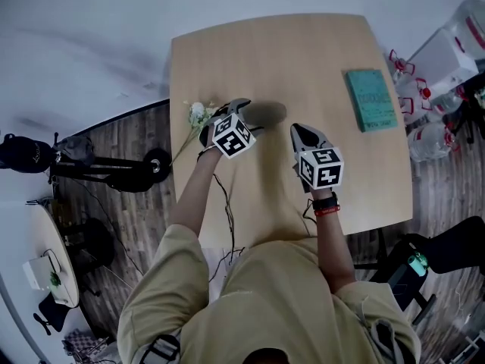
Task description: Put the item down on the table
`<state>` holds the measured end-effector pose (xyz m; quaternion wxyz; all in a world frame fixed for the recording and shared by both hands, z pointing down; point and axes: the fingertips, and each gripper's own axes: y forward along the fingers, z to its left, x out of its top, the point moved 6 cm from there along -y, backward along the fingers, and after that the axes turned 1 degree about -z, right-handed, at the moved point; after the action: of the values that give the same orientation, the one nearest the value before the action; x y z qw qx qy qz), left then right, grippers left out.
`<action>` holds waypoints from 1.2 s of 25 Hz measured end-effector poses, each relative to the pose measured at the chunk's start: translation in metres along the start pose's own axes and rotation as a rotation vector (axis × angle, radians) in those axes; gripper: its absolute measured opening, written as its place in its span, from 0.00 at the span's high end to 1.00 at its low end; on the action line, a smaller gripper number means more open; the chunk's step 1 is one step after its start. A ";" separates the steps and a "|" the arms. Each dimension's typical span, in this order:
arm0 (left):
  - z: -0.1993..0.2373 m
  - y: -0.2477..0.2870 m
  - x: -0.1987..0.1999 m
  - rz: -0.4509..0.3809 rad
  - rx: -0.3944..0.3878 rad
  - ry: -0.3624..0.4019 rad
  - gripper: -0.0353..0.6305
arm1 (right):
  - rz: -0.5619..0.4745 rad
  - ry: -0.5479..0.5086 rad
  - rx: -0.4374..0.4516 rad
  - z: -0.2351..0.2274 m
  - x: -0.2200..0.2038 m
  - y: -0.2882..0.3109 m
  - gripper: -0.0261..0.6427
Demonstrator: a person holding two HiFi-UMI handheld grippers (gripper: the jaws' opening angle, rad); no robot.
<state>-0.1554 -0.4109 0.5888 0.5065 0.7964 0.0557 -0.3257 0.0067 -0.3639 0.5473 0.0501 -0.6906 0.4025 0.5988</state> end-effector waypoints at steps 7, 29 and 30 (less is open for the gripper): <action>-0.031 -0.057 0.015 -0.115 0.038 -0.130 0.37 | -0.041 -0.034 -0.022 0.024 0.012 -0.032 0.94; -0.131 -0.216 0.001 -0.412 0.317 -0.515 0.68 | -0.139 -0.139 -0.039 0.114 0.007 -0.133 0.94; -0.135 -0.222 0.000 -0.423 0.327 -0.523 0.70 | -0.144 -0.139 -0.042 0.117 0.006 -0.138 0.94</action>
<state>-0.1857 -0.1906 0.4546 0.2914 0.7275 0.0353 -0.6201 -0.0009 -0.2100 0.4525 0.1061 -0.6752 0.3347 0.6487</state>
